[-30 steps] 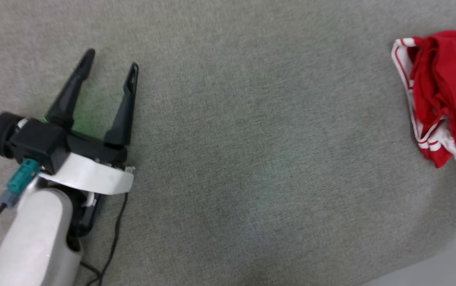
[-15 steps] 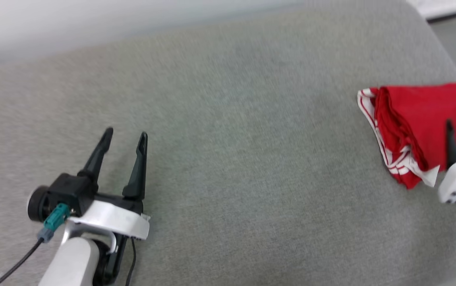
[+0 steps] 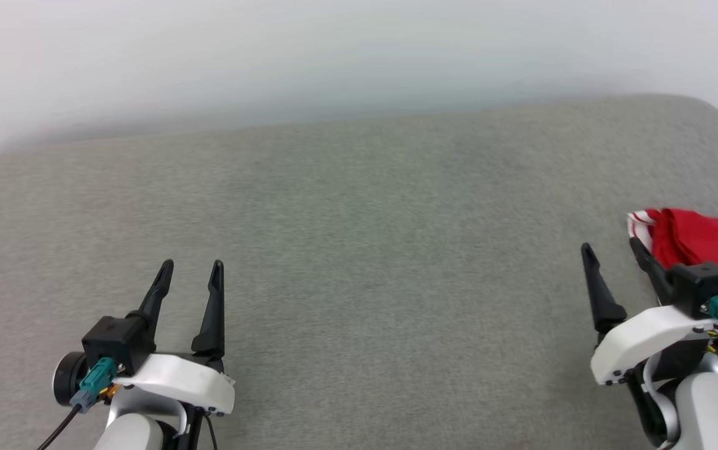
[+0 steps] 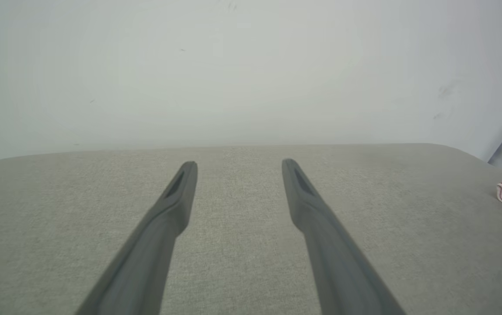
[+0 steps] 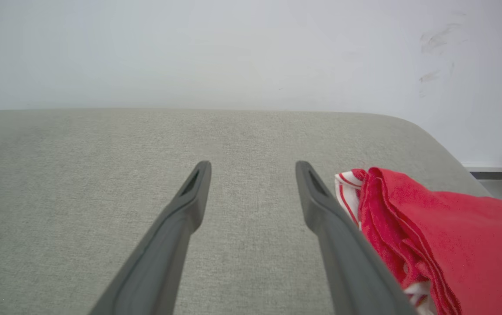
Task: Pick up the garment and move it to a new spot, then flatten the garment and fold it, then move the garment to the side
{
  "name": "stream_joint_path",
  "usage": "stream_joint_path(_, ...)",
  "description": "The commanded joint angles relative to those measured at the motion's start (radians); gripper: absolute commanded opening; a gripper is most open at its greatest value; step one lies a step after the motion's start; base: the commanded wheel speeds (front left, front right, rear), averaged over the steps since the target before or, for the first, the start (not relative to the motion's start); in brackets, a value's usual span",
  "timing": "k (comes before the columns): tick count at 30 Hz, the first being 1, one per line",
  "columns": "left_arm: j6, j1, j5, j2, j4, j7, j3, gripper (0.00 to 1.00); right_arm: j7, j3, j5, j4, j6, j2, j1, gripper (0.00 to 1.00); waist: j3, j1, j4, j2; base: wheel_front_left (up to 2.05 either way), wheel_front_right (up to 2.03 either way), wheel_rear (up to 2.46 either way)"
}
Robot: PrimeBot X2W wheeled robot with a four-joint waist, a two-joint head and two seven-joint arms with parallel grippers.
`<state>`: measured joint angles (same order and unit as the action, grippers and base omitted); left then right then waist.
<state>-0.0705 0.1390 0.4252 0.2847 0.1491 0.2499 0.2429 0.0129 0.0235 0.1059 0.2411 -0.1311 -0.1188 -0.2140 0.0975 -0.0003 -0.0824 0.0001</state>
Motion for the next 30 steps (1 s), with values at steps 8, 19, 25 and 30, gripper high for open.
stream_joint_path(8, -0.005, -0.033, -0.009, -0.004, 0.041, 0.011, -0.007, 1.00, 0.033, 0.014, -0.019, -0.105, 0.001, 0.039, 0.108, 1.00, -0.070, 0.0003, 0.062, -0.0001, 0.00, 0.00, 0.00)
stream_joint_path(19, -0.016, -0.080, -0.028, -0.011, 0.065, 0.015, -0.004, 1.00, -0.003, 0.015, -0.014, -0.234, 0.001, 0.067, 0.250, 1.00, -0.115, 0.0003, 0.054, -0.0001, 0.00, 0.00, 0.00)
stream_joint_path(25, -0.016, -0.087, -0.034, -0.013, 0.063, 0.016, -0.002, 1.00, -0.011, 0.005, -0.008, -0.253, 0.001, 0.069, 0.240, 1.00, -0.117, 0.0003, 0.055, -0.0001, 0.00, 0.00, 0.00)
stream_joint_path(30, -0.018, -0.089, -0.035, -0.011, 0.057, 0.016, 0.002, 1.00, -0.006, 0.004, -0.005, -0.257, 0.001, 0.070, 0.238, 1.00, -0.117, 0.0003, 0.058, -0.0001, 0.00, 0.00, 0.00)
